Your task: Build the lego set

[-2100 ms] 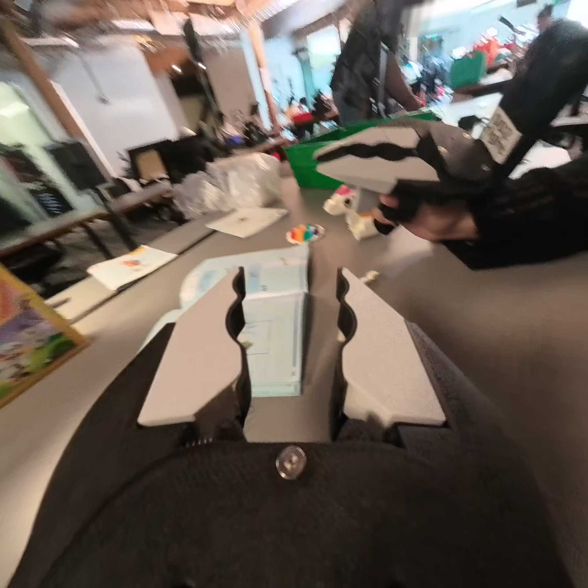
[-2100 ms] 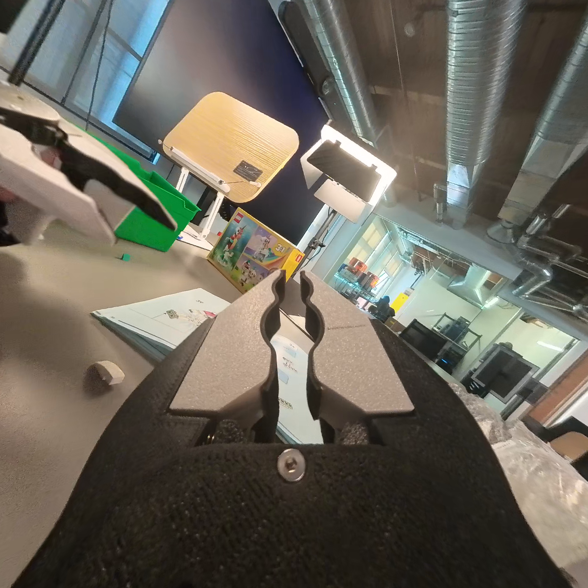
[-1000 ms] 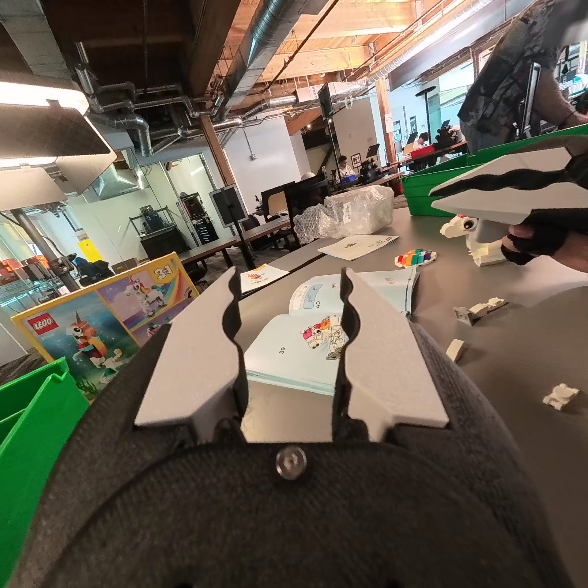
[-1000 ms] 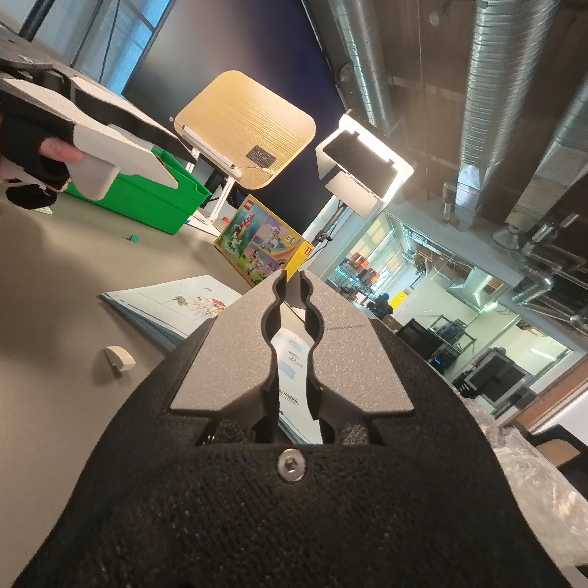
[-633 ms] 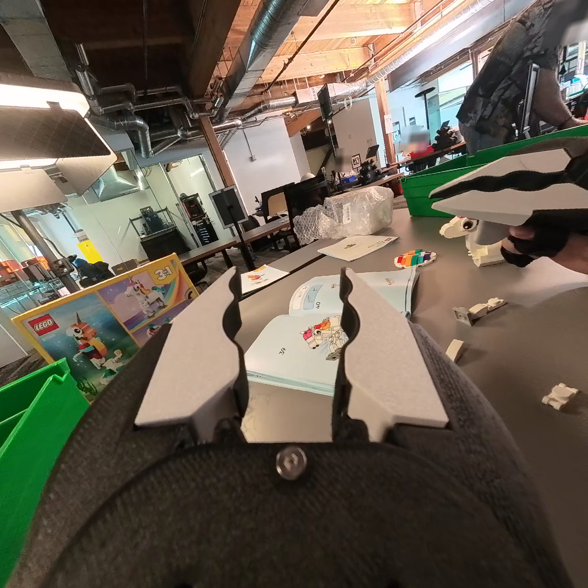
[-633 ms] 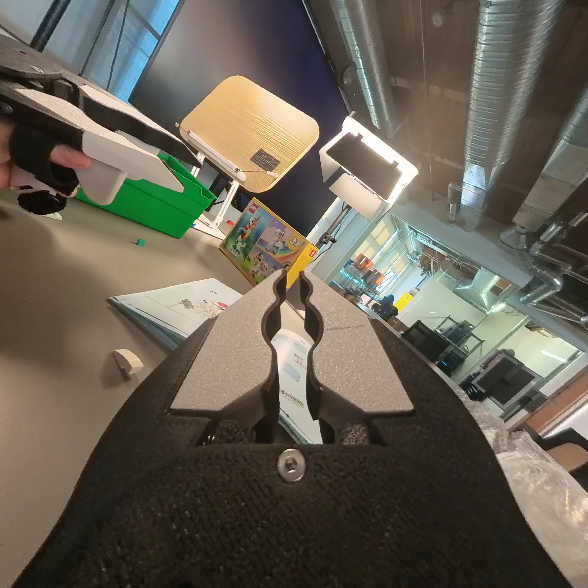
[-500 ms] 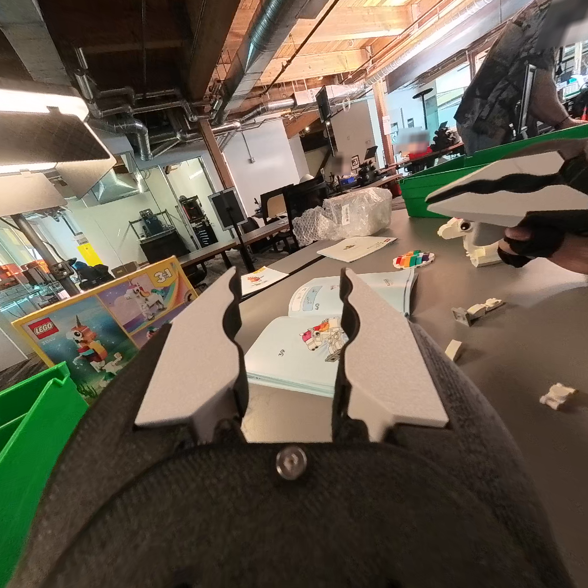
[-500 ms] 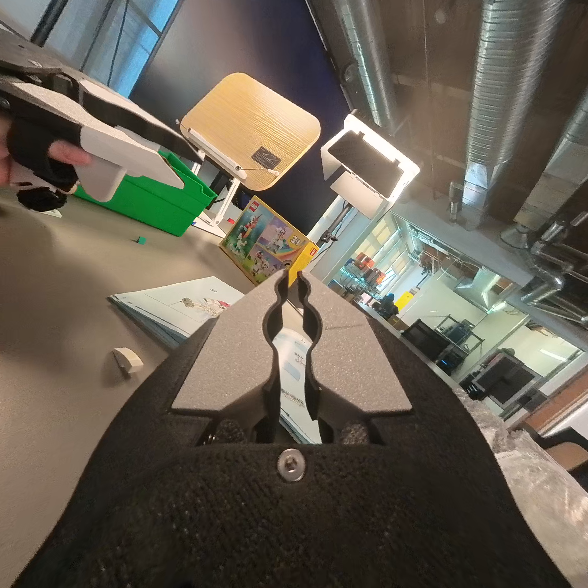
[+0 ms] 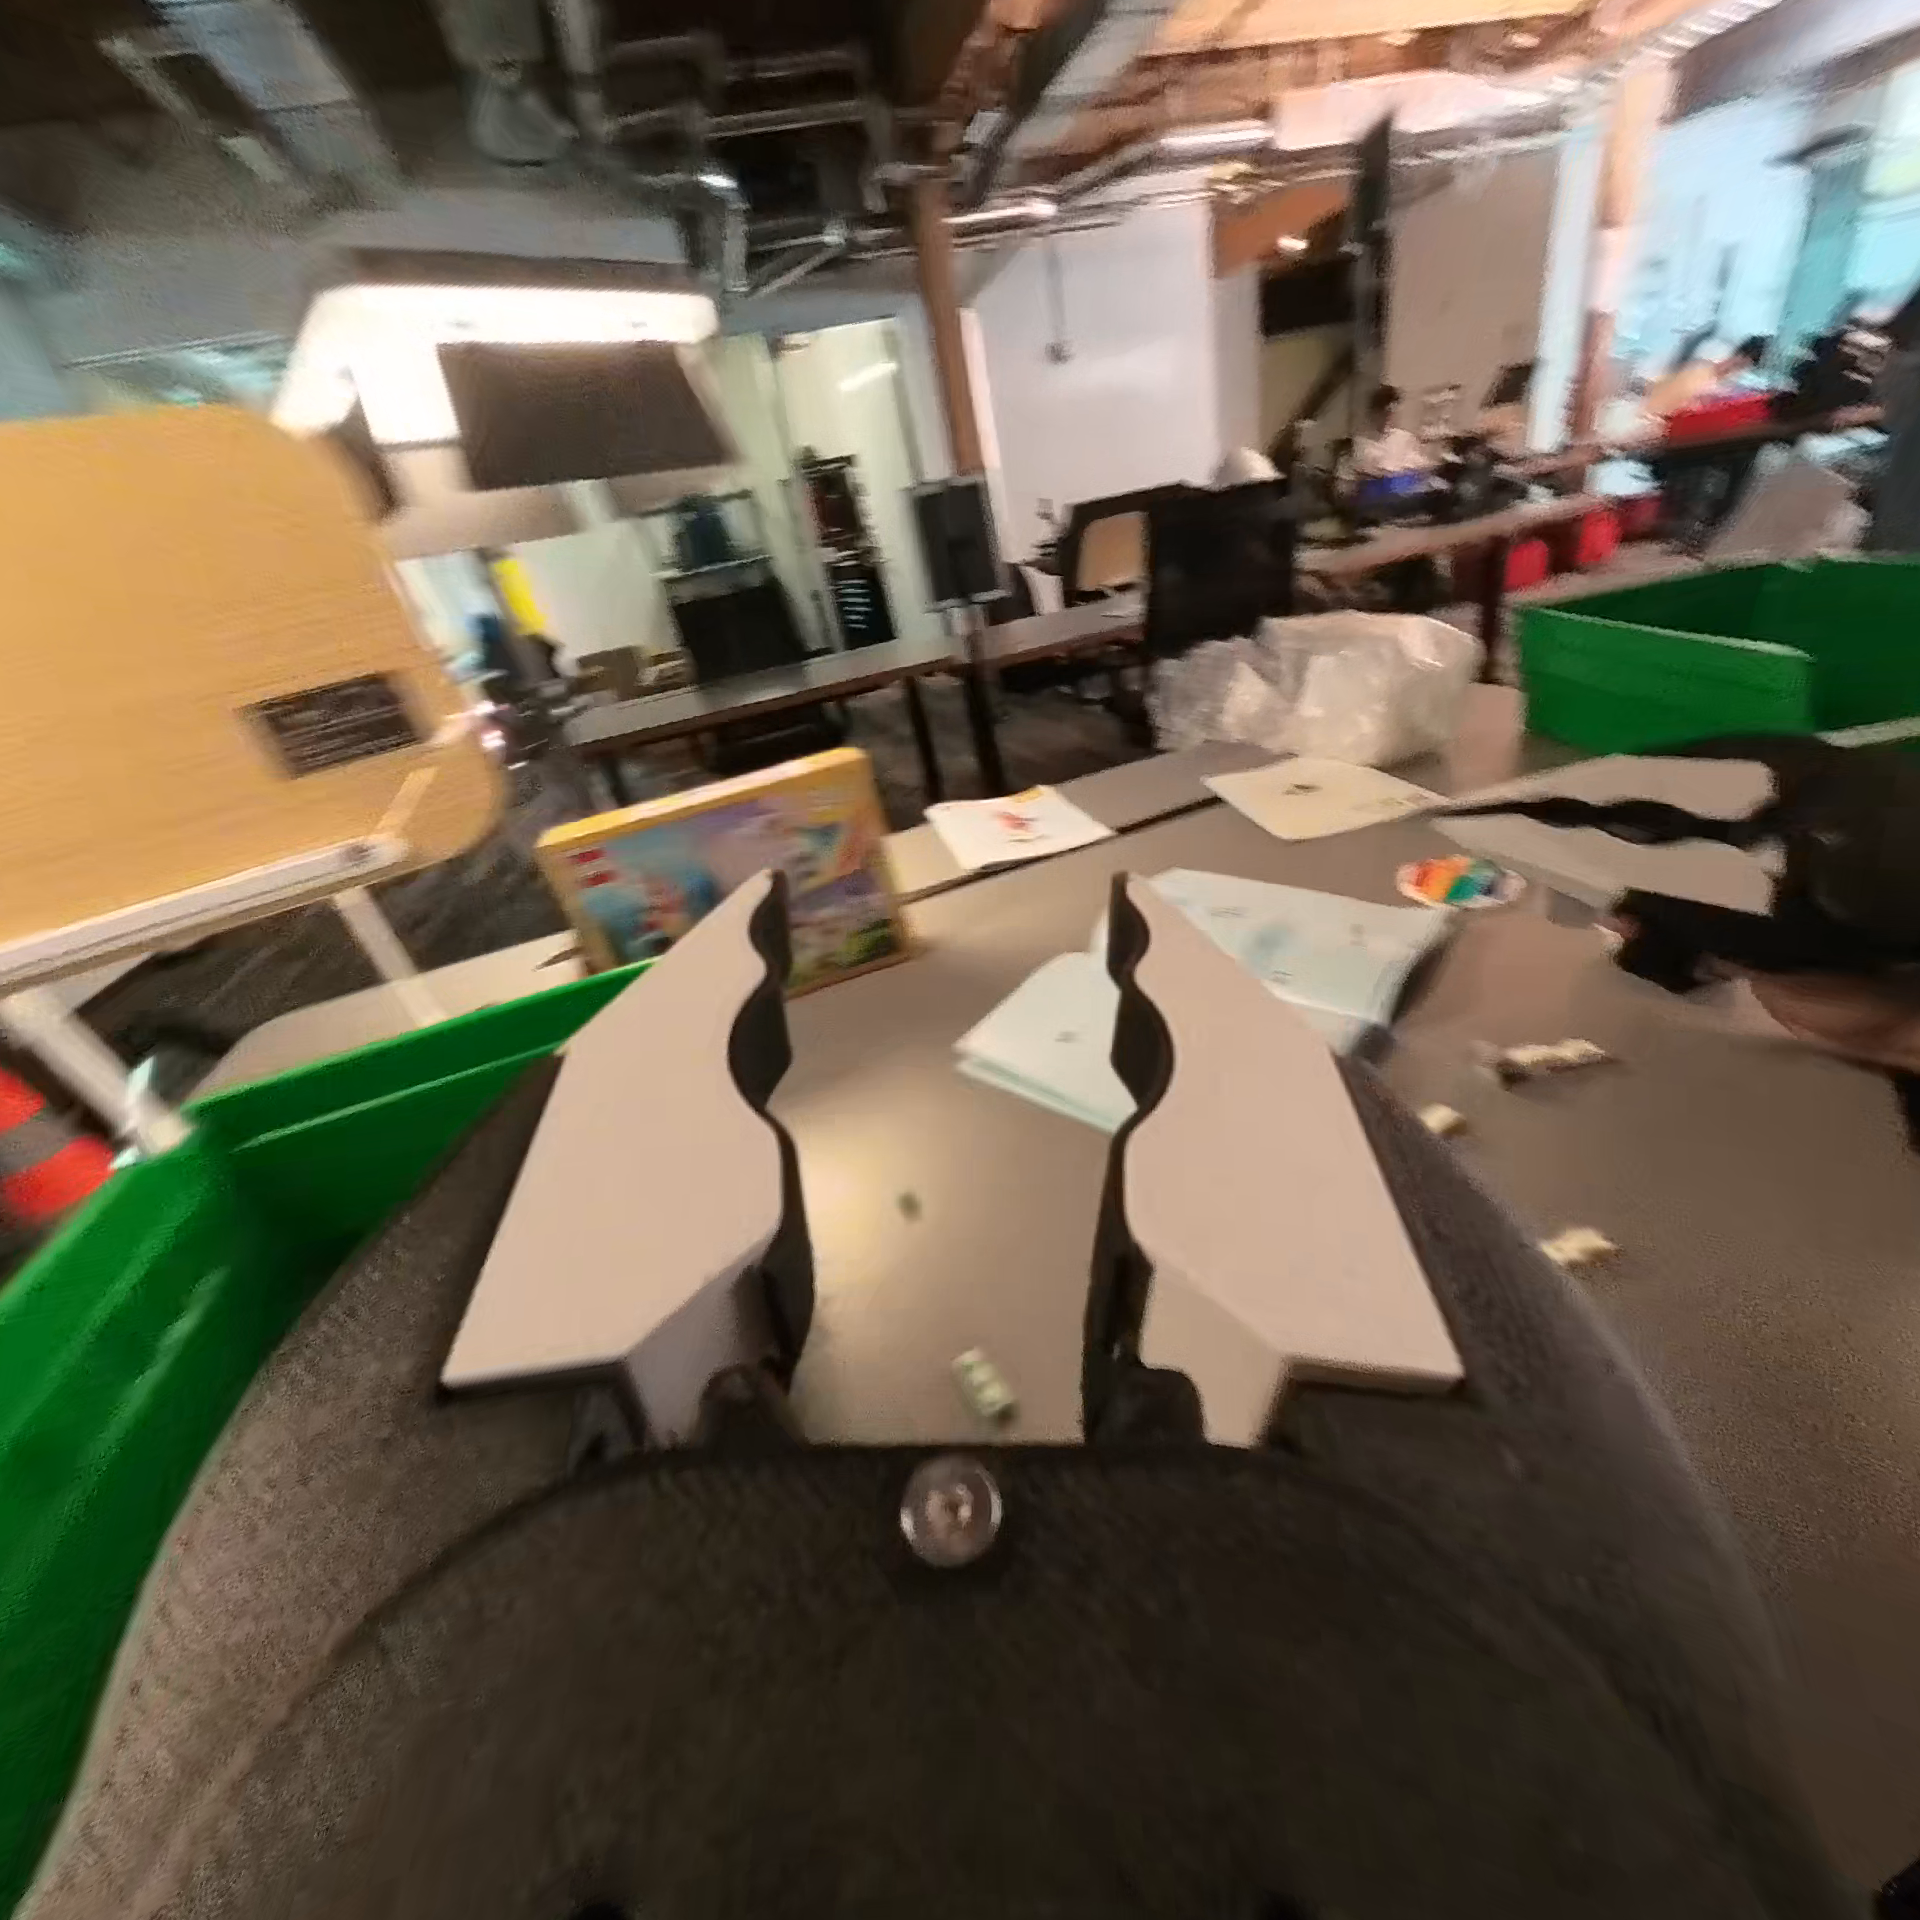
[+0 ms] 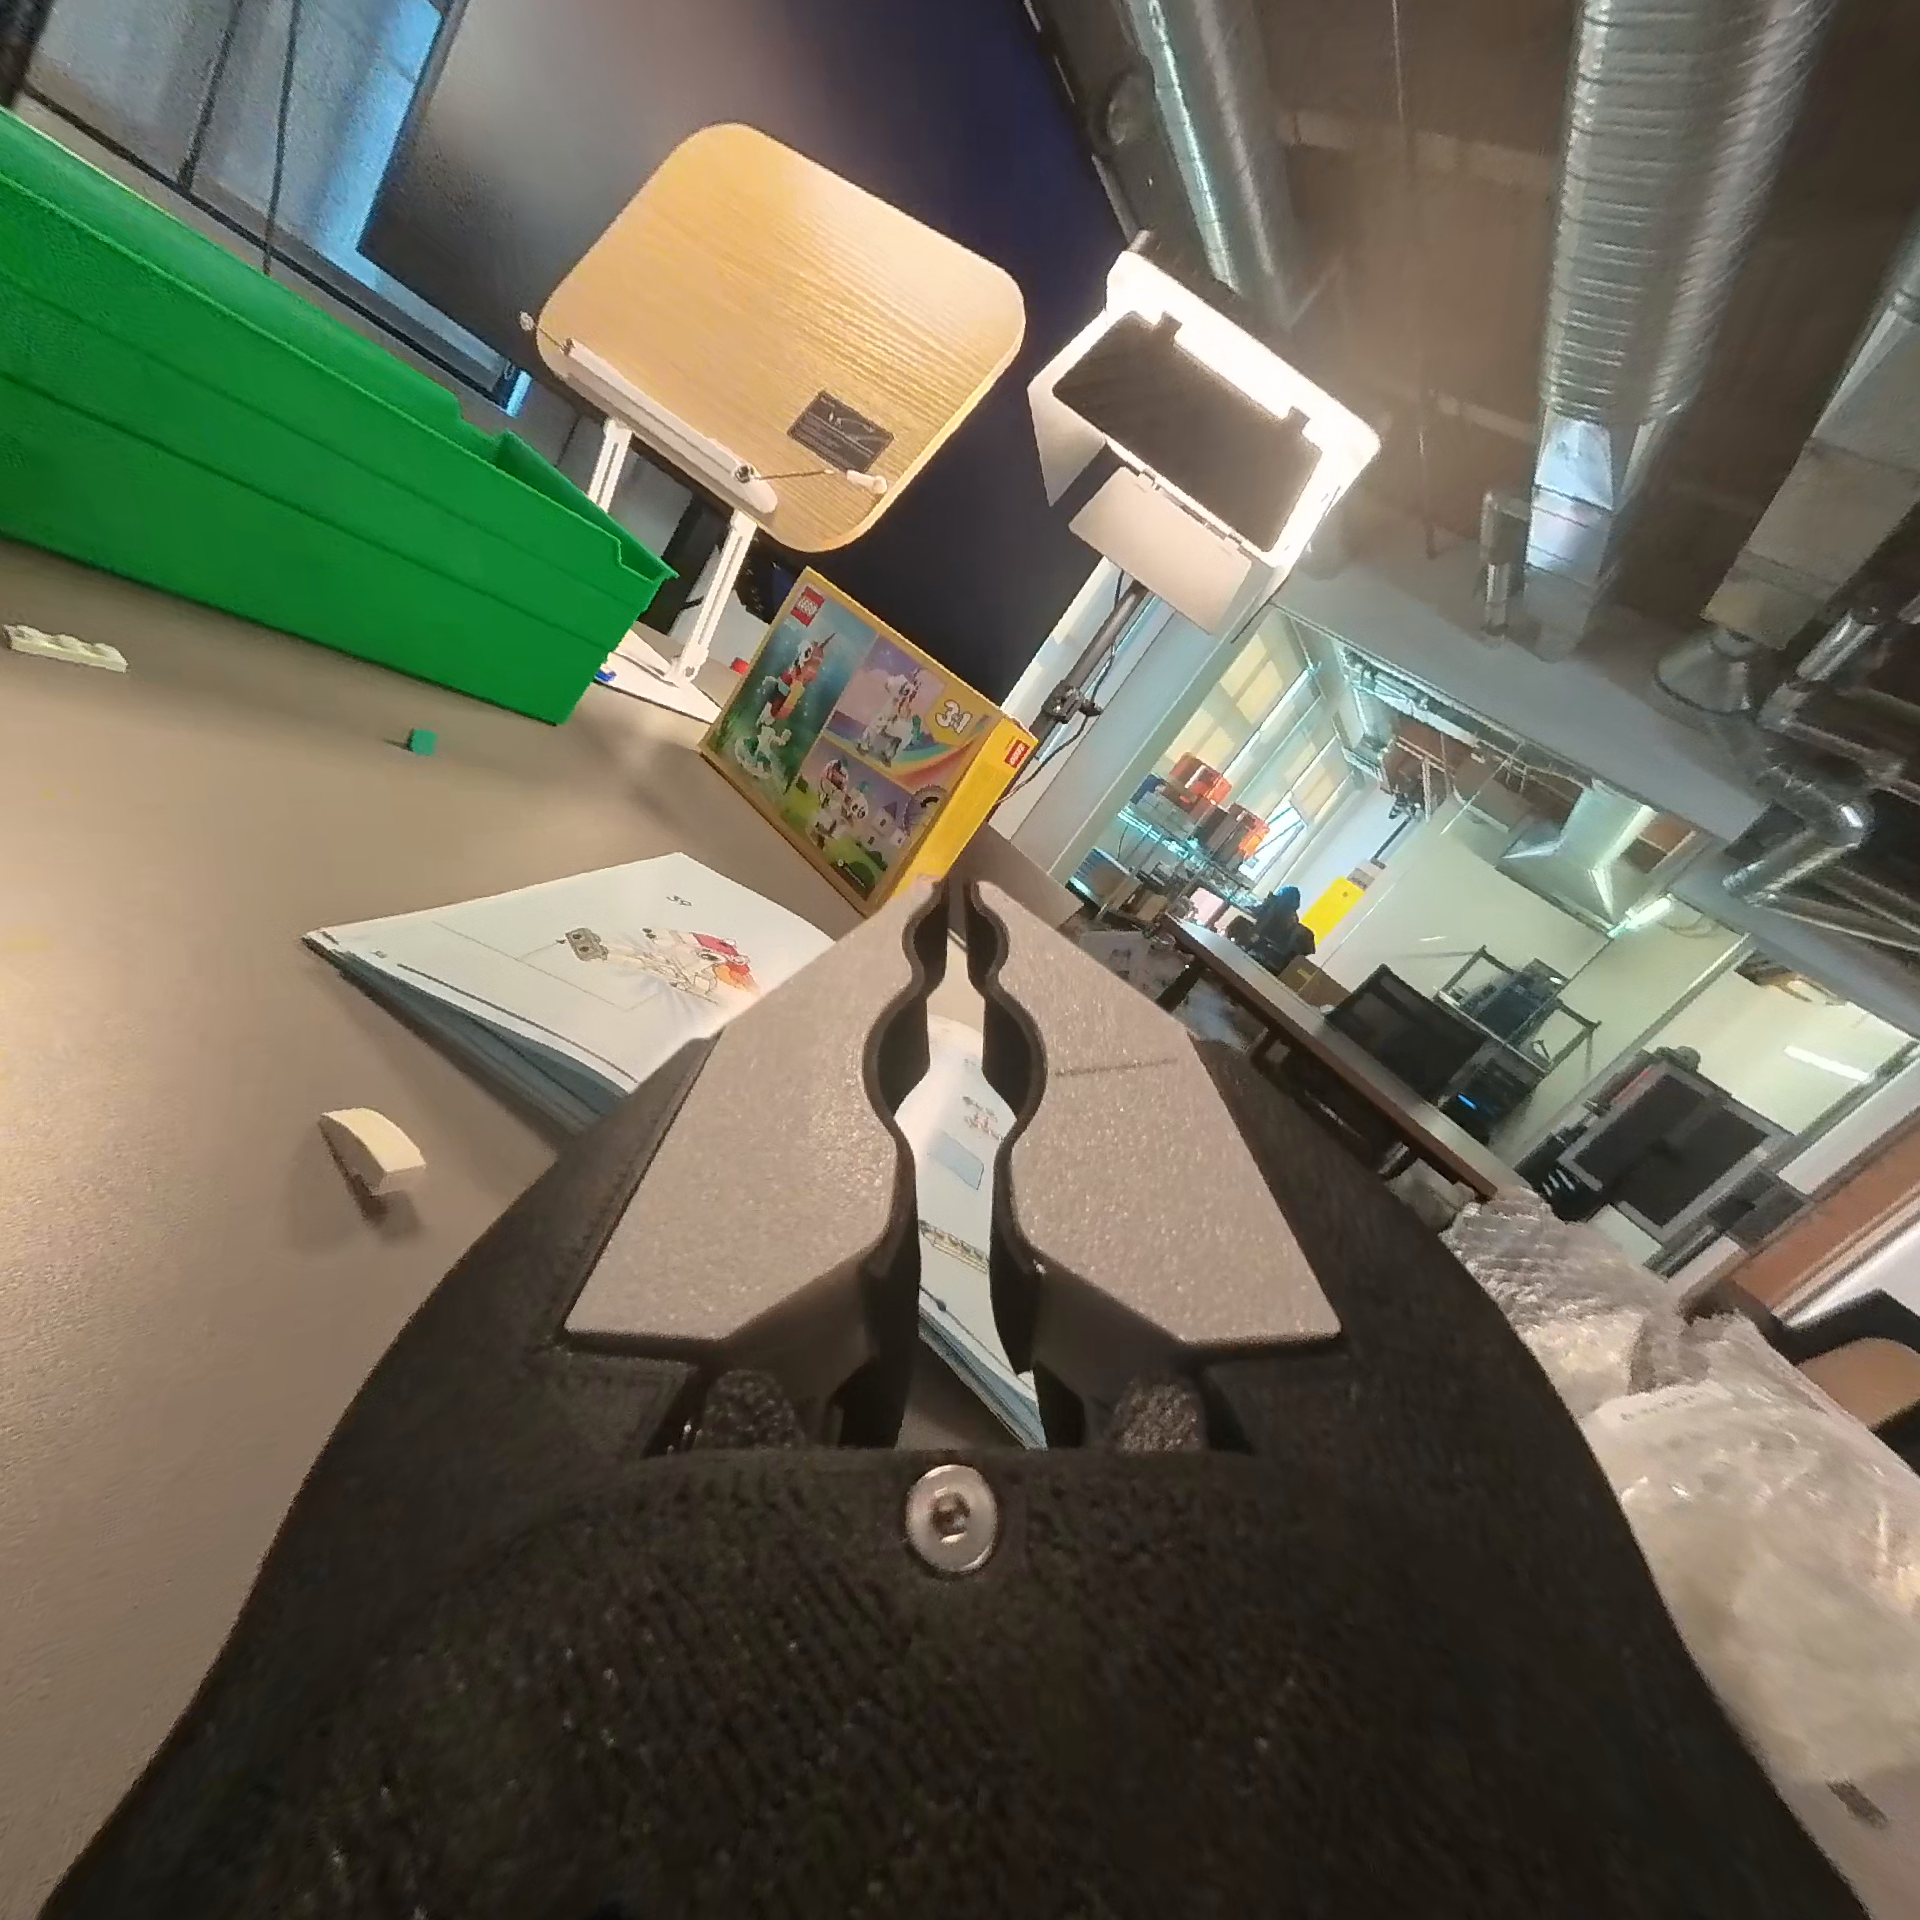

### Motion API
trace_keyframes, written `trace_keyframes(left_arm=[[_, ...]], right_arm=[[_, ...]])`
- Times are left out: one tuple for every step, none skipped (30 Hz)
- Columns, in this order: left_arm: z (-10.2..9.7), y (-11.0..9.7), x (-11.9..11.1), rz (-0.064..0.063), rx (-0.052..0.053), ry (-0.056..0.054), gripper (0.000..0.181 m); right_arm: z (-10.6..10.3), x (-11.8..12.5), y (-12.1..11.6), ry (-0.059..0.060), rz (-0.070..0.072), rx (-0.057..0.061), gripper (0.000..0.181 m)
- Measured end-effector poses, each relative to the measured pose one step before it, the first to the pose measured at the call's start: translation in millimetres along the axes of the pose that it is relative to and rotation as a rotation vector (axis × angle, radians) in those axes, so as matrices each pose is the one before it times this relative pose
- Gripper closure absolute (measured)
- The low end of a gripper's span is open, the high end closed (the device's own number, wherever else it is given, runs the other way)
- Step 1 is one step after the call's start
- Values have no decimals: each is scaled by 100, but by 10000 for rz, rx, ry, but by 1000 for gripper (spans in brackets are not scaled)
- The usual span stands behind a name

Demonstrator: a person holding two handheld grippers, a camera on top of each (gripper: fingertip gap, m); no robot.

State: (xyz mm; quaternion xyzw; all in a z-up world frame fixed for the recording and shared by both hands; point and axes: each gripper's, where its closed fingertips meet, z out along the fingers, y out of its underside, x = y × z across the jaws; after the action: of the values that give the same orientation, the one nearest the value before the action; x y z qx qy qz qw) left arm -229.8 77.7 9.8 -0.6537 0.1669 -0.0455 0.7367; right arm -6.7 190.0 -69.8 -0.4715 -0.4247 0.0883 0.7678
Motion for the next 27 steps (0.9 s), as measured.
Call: trace_keyframes(left_arm=[[-1215,-220,-2759,-269,-11,-667,121],[-903,137,-3019,-178,-142,-720,122],[-531,507,-3054,-102,-296,-701,123],[-187,851,-2879,-66,-449,-625,121],[99,1029,-2482,-29,-519,-463,121],[322,1079,-1990,8,-525,-272,122],[436,1024,-1456,80,-509,-89,129],[541,875,-1035,156,-426,29,138],[628,772,-775,136,-425,48,141],[729,794,-436,205,-517,170,142],[788,845,-159,251,-640,279,147],[872,846,-98,242,-717,265,151],[909,810,-132,195,-767,200,151],[869,697,-48,173,-740,211,150],[800,602,90,141,-695,273,151],[711,493,224,96,-640,321,151],[620,373,286,139,-537,341,151],[541,337,274,245,-480,322,154],[500,356,160,257,-442,261,157],[438,428,215,208,-466,323,157],[367,433,456,203,-455,500,156],[281,178,905,327,-274,745,147],[148,-403,1296,582,108,895,138],[50,-736,911,468,395,559,139],[14,-826,509,464,418,298,137],[22,-605,176,508,288,59,135],[10,-292,-190,496,107,-174,136]], right_arm=[[100,-8,124,-3,9,-46,181],[101,0,145,2,8,-52,181],[104,3,129,4,0,-53,181],[93,16,142,10,-6,-55,181],[94,29,130,19,-14,-58,181],[69,59,118,36,-22,-54,181],[56,77,92,47,-25,-46,181],[43,88,86,56,-21,-44,181],[33,112,88,58,-10,-41,181],[37,114,83,54,3,-38,181],[28,117,89,56,10,-40,181],[42,108,93,53,17,-41,181],[38,107,91,48,16,-38,181],[51,84,90,42,9,-36,181],[50,81,70,38,7,-32,181],[39,64,66,28,5,-24,181],[33,40,51,21,2,-23,181],[33,43,51,22,-2,-24,181],[20,37,47,16,-1,-22,181],[10,29,38,13,4,-17,181],[-2,21,32,9,12,-14,181],[6,27,35,10,12,-13,181],[22,39,28,14,8,-12,181],[27,27,34,12,3,-13,181],[42,19,53,7,8,-22,181],[28,41,50,18,3,-21,181],[31,41,44,19,5,-17,181]])
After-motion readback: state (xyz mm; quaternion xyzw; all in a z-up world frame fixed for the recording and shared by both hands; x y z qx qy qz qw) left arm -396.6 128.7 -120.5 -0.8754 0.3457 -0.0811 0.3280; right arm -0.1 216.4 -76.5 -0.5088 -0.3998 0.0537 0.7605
